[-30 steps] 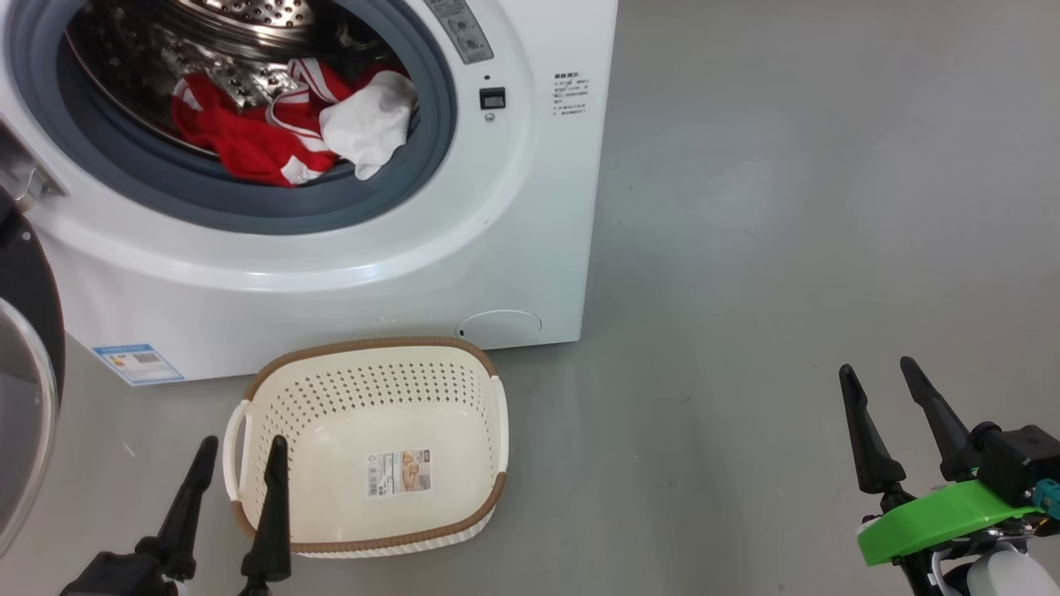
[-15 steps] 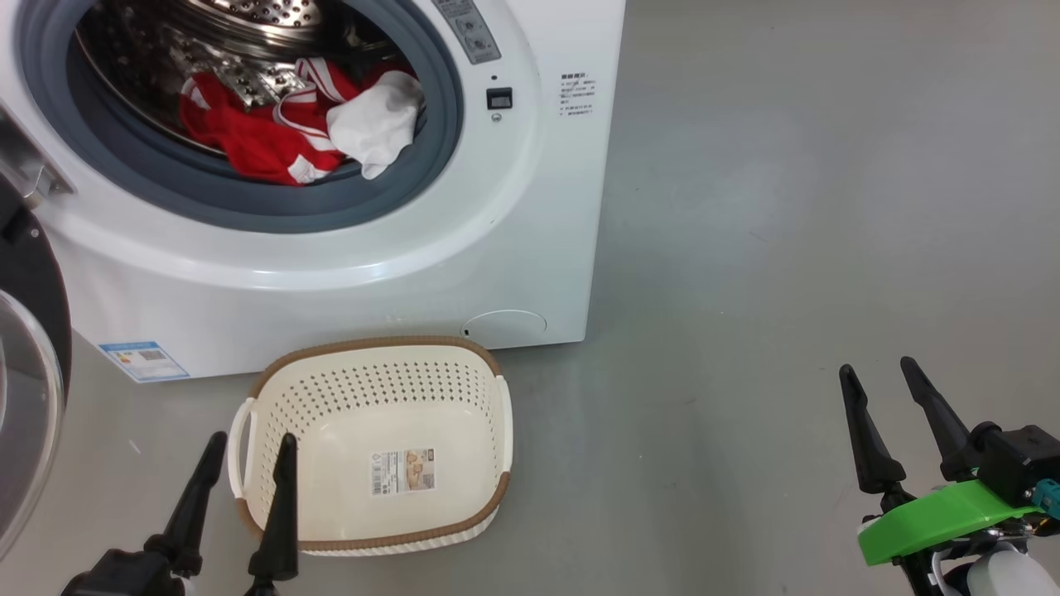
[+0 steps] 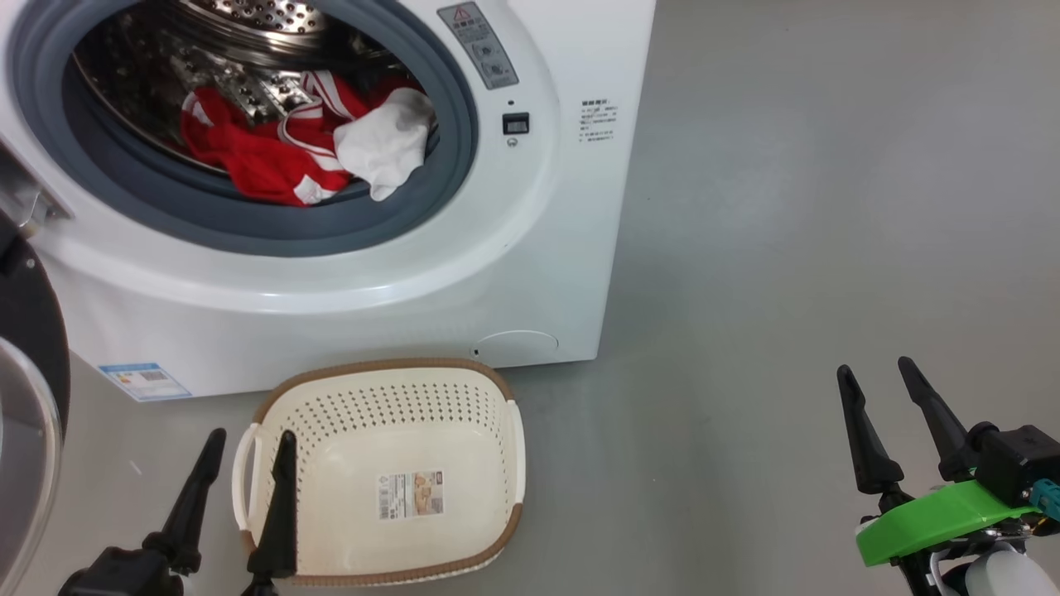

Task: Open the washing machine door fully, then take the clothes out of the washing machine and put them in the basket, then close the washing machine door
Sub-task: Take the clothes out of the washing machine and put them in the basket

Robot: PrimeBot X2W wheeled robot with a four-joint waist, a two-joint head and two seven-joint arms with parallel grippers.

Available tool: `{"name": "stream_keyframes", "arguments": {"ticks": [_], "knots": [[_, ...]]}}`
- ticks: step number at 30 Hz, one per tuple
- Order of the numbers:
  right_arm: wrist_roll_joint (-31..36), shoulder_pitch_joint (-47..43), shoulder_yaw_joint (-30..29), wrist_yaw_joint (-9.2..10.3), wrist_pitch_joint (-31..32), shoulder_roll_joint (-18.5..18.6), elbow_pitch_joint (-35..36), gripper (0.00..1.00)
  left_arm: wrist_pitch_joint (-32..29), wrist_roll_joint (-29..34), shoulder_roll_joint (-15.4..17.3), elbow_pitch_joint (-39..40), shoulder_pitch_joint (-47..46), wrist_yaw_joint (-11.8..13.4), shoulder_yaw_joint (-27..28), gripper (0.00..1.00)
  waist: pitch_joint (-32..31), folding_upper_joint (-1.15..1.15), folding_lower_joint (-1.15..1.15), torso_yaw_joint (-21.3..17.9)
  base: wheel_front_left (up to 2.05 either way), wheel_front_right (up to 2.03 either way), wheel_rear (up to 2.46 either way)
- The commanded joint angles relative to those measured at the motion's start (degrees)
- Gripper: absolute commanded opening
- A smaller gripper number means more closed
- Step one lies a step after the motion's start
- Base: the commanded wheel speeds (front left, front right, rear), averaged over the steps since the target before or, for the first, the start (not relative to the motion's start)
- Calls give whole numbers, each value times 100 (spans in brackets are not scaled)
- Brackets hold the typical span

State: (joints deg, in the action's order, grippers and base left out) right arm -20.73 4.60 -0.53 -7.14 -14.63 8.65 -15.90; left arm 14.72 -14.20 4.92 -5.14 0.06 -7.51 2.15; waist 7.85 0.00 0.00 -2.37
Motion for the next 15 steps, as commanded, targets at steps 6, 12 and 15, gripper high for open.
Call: {"name": "stream_keyframes", "arguments": {"ticks": [6, 12, 15], "knots": [[47, 59, 141, -35, -37, 69, 146, 100, 28, -4, 129, 132, -199, 2, 189, 100, 29, 0, 0, 4, 109, -130, 21], [51, 72, 158, -35, -37, 63, 143, 100, 28, -84, 152, 79, -227, 2, 45, 100, 45, 0, 0, -4, 89, -94, 5], [57, 72, 155, -35, -37, 58, 146, 100, 28, -69, 172, 56, -227, 2, 44, 100, 66, 0, 0, 1, 24, -24, 0]]}}
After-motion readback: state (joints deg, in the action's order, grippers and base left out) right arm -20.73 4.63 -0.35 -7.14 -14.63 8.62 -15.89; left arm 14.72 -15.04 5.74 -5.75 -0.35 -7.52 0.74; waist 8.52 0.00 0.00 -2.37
